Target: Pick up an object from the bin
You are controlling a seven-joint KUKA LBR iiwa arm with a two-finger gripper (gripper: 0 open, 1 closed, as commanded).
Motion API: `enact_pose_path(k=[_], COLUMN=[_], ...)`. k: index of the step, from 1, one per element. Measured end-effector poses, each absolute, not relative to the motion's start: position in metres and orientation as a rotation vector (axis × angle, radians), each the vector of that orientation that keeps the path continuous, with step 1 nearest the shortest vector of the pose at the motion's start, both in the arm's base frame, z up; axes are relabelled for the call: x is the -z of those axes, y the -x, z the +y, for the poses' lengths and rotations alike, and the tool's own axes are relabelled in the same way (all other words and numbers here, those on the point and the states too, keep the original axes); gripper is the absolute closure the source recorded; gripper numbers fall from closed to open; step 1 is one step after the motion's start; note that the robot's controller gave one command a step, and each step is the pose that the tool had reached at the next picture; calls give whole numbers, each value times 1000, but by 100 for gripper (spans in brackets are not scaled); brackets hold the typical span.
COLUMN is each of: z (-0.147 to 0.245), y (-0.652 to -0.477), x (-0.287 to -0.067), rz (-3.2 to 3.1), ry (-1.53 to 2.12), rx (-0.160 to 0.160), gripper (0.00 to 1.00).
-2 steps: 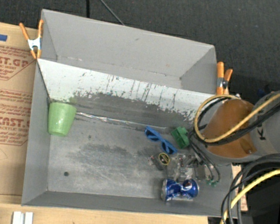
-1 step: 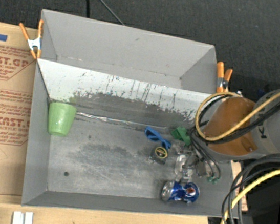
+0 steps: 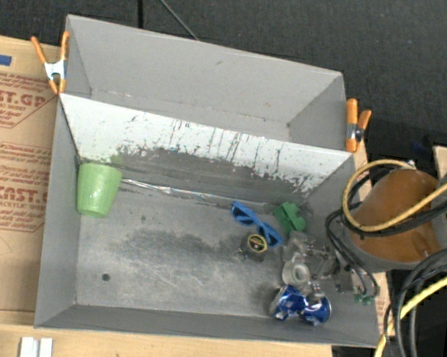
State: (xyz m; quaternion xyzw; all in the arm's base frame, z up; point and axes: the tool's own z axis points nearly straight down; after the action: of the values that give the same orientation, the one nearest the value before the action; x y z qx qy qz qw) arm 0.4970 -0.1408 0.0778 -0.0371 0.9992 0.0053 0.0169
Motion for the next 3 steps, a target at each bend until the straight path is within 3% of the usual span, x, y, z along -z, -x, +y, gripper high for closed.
enact_pose_path(k=[1, 2, 3], z=[-137, -137, -99], y=[-493, -492, -587], x=[-76, -76, -75], rz=[3069, 3070, 2934], ry=[544, 542, 1109], rx=[-4, -4, 0], gripper=[0, 100, 100])
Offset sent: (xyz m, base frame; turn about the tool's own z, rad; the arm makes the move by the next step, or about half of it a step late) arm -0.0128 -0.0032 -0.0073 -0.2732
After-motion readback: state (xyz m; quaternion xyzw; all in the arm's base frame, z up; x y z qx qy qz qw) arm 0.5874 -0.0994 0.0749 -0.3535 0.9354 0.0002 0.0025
